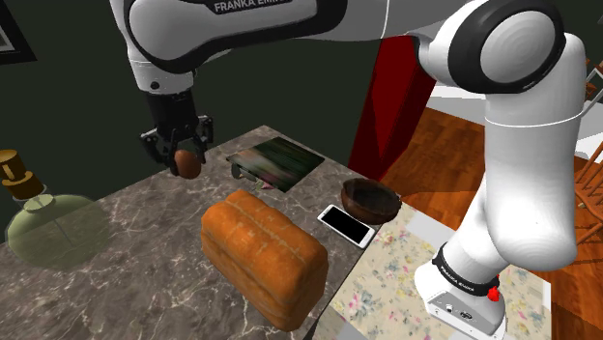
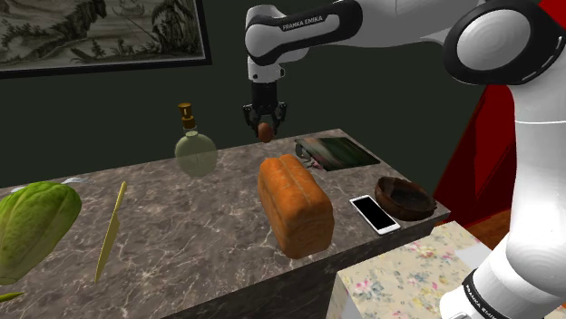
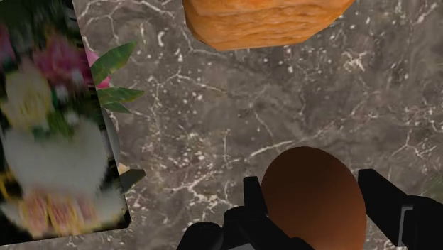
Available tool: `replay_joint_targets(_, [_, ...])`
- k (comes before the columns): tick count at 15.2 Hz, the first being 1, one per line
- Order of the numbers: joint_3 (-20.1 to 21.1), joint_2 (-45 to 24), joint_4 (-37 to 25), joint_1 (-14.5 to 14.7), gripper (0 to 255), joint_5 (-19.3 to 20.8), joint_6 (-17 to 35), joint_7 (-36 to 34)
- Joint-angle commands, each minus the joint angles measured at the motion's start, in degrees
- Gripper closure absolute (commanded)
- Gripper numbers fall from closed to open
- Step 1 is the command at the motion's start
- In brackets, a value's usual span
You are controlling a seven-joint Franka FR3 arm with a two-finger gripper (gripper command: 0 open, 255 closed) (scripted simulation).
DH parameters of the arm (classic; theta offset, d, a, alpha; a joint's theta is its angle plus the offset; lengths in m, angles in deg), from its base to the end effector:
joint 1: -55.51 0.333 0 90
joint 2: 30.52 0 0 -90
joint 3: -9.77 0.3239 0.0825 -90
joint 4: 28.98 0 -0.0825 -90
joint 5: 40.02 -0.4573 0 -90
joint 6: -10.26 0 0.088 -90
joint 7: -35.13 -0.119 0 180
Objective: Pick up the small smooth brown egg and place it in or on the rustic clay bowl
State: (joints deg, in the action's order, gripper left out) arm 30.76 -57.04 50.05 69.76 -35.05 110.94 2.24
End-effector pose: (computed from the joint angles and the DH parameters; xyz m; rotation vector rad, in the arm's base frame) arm 0.6467 0.3929 0.4348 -3.1054 -0.0443 0.1378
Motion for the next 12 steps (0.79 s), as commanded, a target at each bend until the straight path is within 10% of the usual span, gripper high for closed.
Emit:
replay_joint_targets(1, [0.1, 0.2, -1.4, 0.1, 255, -0.1, -1.6, -0.1])
replay_joint_targets(8, [0.2, -0.1, -6.9, 0.6, 255, 0.0, -6.8, -0.2])
replay_joint_targets(12, [0.5, 11.4, 9.3, -3.7, 255, -3.7, -1.7, 2.7])
